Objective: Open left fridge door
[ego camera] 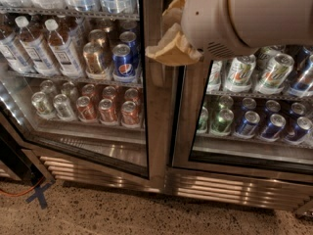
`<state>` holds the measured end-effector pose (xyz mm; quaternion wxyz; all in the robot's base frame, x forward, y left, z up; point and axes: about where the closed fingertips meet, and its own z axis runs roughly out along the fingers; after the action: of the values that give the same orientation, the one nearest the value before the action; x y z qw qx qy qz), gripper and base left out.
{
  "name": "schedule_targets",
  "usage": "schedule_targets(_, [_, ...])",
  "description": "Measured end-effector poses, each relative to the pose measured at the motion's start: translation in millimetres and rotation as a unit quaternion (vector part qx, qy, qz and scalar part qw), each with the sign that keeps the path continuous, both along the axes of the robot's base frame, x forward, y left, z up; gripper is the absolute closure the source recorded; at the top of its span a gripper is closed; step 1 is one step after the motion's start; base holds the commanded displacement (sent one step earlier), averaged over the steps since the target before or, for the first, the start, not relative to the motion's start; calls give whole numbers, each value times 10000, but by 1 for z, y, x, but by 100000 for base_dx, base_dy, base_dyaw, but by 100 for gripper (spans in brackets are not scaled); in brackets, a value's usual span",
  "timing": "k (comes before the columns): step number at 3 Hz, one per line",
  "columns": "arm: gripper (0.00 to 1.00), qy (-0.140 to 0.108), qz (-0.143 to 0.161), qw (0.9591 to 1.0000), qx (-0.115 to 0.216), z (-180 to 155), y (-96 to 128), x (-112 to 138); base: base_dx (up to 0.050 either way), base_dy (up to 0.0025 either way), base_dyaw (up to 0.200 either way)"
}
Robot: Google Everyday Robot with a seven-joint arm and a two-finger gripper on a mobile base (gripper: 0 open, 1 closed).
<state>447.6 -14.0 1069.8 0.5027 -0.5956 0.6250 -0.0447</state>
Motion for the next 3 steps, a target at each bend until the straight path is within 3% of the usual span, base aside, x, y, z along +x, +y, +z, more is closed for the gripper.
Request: schedule_targets(3, [100, -9, 5, 10000, -10, 0, 1, 0, 0, 0, 0])
